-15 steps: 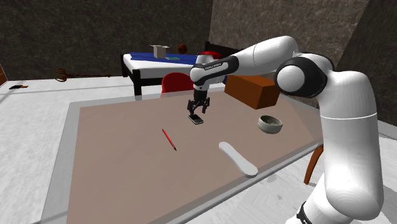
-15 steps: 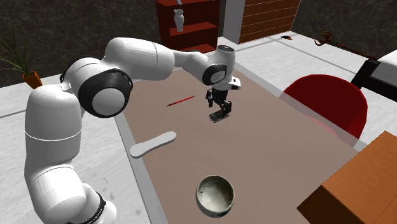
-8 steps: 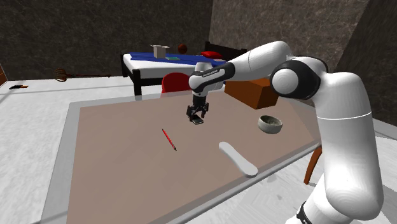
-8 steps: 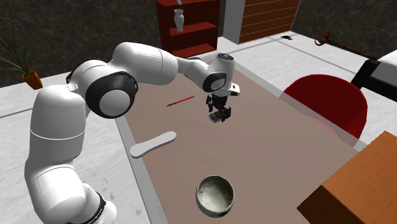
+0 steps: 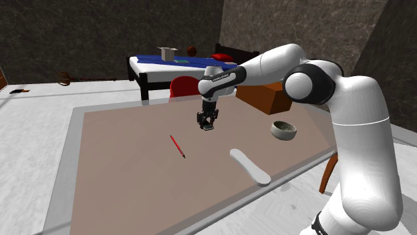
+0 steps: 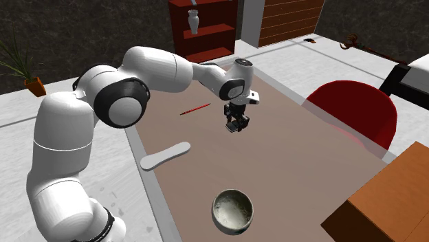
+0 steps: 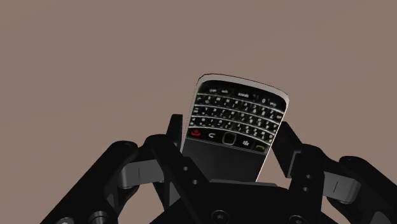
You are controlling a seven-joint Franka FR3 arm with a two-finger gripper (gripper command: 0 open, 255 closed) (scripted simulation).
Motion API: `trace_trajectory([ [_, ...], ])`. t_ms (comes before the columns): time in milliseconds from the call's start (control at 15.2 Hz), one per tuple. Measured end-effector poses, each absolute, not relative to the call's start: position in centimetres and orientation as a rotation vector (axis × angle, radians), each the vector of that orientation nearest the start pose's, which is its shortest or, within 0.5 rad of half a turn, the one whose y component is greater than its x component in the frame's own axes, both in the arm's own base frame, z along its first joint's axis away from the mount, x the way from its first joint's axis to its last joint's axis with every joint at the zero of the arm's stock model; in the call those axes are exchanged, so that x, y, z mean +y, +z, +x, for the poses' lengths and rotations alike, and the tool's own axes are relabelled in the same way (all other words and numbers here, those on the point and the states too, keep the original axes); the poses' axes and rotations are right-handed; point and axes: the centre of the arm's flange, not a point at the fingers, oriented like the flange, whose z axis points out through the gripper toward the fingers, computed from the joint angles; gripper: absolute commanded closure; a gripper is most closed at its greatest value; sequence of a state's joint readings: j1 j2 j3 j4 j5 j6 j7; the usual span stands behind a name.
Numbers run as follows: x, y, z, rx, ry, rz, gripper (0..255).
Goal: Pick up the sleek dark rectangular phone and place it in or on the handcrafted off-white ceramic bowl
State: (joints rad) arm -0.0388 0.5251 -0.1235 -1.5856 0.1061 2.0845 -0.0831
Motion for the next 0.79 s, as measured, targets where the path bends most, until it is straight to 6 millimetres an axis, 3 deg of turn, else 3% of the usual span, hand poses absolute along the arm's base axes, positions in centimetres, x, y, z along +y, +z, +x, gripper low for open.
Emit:
trace_trajectory([
  [594, -9.5, 33.1, 68.0, 0.181, 0.028, -3.104, 255],
  [792, -9.5, 34.2, 68.0, 0.181, 0.029, -3.104, 255],
])
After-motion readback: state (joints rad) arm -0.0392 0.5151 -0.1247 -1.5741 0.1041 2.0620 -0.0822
